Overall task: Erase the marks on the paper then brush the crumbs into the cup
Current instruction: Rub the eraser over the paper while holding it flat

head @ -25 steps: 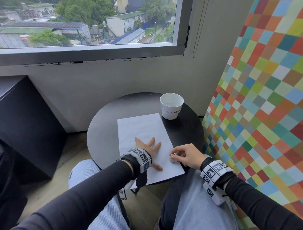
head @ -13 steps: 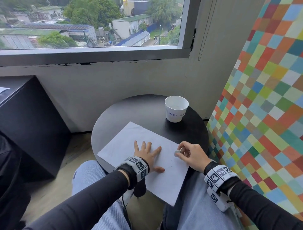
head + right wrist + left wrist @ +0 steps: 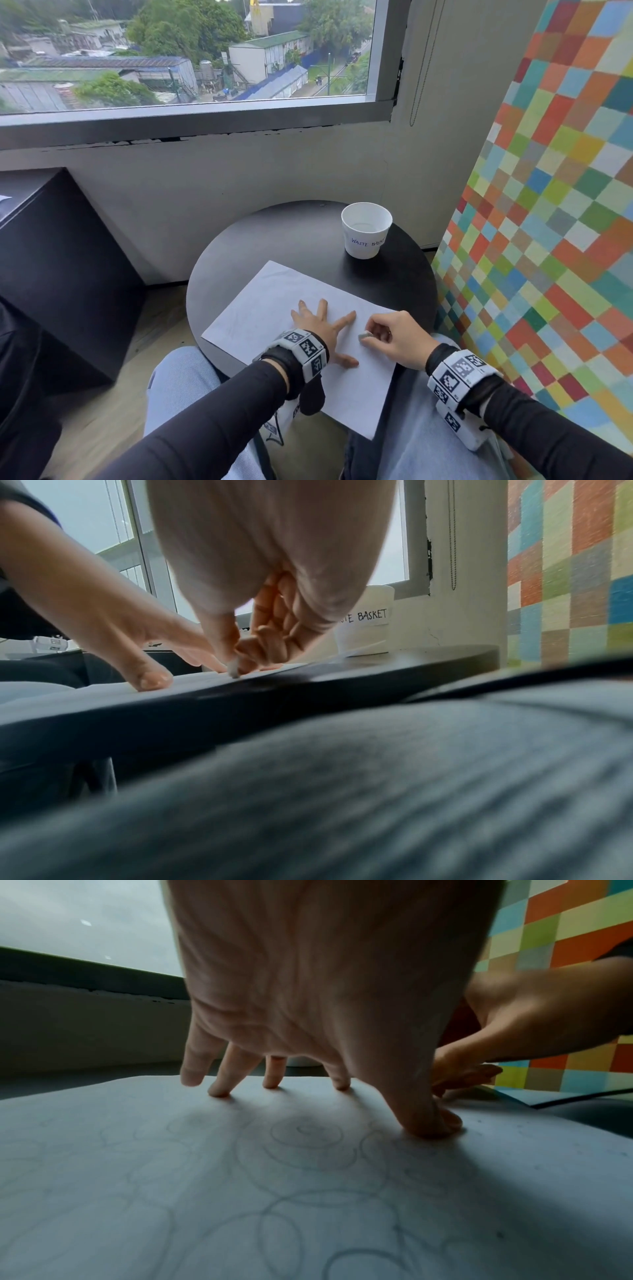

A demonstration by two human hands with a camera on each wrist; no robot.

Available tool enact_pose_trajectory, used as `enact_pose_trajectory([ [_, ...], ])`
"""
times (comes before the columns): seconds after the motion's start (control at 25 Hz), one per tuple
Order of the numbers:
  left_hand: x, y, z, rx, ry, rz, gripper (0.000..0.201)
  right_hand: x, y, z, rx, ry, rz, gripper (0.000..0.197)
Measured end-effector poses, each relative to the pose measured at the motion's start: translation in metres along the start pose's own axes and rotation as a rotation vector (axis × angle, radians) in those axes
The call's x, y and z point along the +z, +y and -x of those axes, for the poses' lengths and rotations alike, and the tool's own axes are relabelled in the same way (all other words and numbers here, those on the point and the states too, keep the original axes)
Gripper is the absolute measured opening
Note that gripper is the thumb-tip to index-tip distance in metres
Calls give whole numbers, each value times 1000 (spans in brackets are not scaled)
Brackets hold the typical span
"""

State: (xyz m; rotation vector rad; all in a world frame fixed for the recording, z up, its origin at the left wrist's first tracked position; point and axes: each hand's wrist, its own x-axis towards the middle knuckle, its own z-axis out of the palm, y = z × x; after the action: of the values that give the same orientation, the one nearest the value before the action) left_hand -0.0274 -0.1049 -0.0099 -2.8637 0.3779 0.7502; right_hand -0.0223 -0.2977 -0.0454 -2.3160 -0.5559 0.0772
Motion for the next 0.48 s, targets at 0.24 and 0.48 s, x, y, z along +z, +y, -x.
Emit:
enact_pose_trajectory([
  [0.24, -2, 4, 1, -13, -27, 48, 100, 0, 0, 0, -36, 34, 35, 17],
  [0.48, -5, 4, -2, -16, -41, 23, 103, 2, -2, -3, -37, 61, 42, 17],
])
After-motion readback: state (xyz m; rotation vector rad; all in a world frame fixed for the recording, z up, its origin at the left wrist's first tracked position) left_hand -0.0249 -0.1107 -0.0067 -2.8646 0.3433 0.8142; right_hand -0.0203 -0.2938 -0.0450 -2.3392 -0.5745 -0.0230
